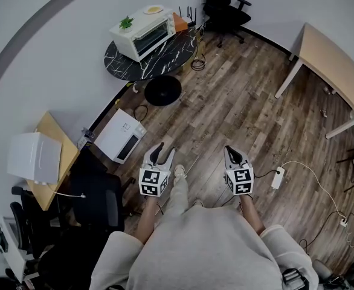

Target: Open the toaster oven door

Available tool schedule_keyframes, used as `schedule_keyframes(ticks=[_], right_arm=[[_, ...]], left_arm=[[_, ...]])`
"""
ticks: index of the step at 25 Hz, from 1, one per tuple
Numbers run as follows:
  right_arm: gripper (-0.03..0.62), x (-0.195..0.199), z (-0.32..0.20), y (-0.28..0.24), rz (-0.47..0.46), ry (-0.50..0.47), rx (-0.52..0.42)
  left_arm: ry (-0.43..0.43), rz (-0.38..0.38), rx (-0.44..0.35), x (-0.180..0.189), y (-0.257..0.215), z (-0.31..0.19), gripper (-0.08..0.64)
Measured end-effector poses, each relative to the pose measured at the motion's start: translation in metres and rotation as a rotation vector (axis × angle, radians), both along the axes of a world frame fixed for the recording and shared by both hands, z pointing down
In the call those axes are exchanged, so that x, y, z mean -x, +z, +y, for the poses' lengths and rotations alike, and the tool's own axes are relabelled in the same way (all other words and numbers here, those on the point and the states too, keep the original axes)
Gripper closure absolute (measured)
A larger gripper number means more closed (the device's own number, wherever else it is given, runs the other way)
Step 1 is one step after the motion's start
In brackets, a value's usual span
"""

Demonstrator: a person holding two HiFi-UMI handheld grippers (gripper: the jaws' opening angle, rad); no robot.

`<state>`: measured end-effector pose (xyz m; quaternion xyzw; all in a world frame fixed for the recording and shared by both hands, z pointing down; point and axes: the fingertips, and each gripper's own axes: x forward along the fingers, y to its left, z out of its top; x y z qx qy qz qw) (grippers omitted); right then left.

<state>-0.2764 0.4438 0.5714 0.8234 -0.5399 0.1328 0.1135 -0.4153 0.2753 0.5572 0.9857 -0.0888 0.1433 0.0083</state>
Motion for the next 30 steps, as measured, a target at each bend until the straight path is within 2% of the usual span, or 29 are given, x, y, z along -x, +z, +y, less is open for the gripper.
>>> schedule_keyframes(ticks=[13,30], right_arm=[[0.578,-0.052,-0.056,0.012,0.009,0.01,0.033],[0.578,-0.167,-0.174,0.001,0.025,0.068,0.077]], left_arm=[[0.021,0.012,0.025,-0.06,0.017,-0.06,0.392],[0.088,0.023,0.081,-0.185,0.019,-0.183,0.391]])
